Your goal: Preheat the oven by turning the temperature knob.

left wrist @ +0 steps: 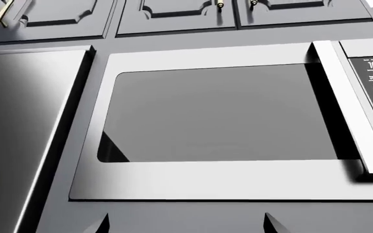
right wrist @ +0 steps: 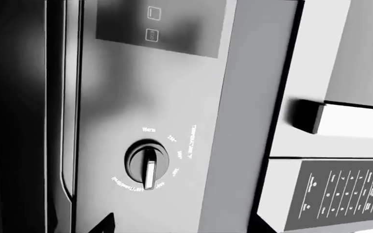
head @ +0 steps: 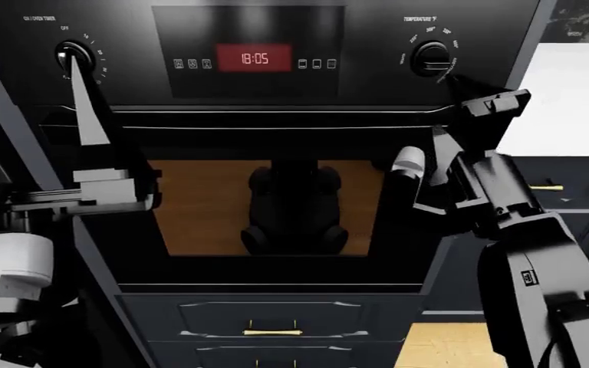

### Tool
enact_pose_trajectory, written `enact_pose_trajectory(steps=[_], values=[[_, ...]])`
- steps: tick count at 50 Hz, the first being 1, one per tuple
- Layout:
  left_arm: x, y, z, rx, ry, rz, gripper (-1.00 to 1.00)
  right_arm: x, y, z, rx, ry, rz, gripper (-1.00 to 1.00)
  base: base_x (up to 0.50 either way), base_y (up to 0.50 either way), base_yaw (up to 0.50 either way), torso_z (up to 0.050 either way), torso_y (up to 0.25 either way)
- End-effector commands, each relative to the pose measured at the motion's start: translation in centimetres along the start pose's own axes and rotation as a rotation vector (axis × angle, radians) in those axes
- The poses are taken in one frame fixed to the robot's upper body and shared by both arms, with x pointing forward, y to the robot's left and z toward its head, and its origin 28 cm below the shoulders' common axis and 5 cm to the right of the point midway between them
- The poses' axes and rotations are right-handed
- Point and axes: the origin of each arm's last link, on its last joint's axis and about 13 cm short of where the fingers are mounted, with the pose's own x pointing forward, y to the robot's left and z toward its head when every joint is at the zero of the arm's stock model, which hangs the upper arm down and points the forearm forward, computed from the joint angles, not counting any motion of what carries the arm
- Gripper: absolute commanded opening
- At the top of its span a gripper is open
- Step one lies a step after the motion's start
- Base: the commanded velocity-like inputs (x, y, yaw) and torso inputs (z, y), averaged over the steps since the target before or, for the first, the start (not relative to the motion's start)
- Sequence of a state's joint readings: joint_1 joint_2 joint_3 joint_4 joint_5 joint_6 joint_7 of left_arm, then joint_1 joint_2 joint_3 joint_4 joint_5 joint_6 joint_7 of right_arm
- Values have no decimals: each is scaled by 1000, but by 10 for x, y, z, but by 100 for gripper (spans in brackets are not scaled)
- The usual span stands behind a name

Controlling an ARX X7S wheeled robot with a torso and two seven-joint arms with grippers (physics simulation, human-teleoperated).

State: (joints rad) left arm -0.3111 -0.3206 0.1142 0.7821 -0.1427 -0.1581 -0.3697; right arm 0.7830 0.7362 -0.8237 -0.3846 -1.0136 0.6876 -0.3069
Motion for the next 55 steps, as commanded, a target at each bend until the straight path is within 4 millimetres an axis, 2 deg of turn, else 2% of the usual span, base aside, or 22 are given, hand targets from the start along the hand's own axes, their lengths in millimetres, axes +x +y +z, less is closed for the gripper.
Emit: enact_pose_trajectory(steps=[1,25,44,55], values=[[0,0,1,-2,0,-1,100,13,2,-8,-5,19,15,100,0,0,0,0,0],[0,-1,0,-5,0,-4,100,37,-4,-11,-25,15,33,100,0,0,0,0,0],[0,0,2,-8,-2,-4,100,55,-23,-16,-56,38,22,100,0,0,0,0,0],[1,0,1,-8,-1,-2,100,61,-21,-16,-63,38,31,100,0,0,0,0,0]])
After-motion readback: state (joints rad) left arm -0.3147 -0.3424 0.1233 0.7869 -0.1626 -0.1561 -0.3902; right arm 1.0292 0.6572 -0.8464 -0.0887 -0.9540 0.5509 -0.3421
